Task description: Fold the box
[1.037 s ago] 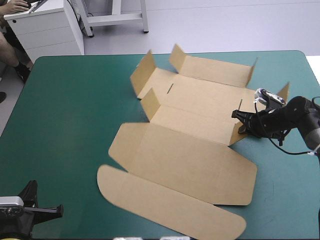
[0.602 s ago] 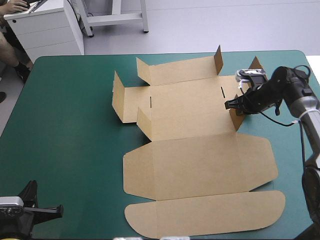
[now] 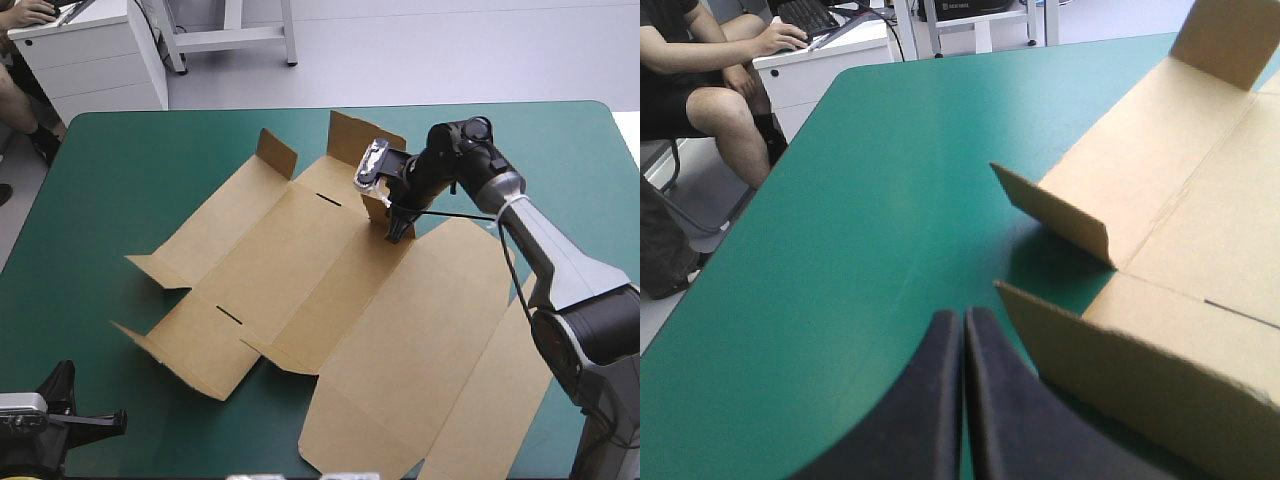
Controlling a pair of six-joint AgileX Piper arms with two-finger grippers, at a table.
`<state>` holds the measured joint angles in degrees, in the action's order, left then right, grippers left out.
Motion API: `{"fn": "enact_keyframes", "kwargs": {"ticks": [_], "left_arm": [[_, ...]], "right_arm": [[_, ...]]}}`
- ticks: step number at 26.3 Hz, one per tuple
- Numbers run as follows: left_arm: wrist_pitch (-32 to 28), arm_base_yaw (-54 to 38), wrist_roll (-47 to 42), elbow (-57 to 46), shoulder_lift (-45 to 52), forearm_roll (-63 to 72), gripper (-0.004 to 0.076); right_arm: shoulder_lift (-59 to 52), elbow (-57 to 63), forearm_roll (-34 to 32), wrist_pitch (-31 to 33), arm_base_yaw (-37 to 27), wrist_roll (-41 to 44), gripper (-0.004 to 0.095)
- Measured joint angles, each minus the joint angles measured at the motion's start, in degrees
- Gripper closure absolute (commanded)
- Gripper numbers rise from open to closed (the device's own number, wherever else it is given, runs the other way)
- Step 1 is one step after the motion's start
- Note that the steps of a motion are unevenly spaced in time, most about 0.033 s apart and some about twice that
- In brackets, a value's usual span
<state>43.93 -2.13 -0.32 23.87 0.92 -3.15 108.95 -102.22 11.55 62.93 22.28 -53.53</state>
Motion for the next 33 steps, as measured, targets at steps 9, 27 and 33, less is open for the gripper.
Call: {"fn": "enact_keyframes", "kwargs": {"ticks": [9, 27, 33], "left_arm": [[-0.06, 0.00, 0.00, 0.00, 0.00, 0.00, 0.0734], [-0.06, 0.00, 0.00, 0.00, 0.00, 0.00, 0.0734], [-0.06, 0.00, 0.00, 0.00, 0.00, 0.00, 0.0734]], "right_arm": [[2.82, -0.06, 8.98, -10.53, 5.02, -26.23, 0.0928], [4.85, -0.39, 14.93, -12.85, 5.02, -33.93, 0.0203], [2.44, -0.56, 13.94, -13.34, 5.02, -20.90, 0.0341]]}}
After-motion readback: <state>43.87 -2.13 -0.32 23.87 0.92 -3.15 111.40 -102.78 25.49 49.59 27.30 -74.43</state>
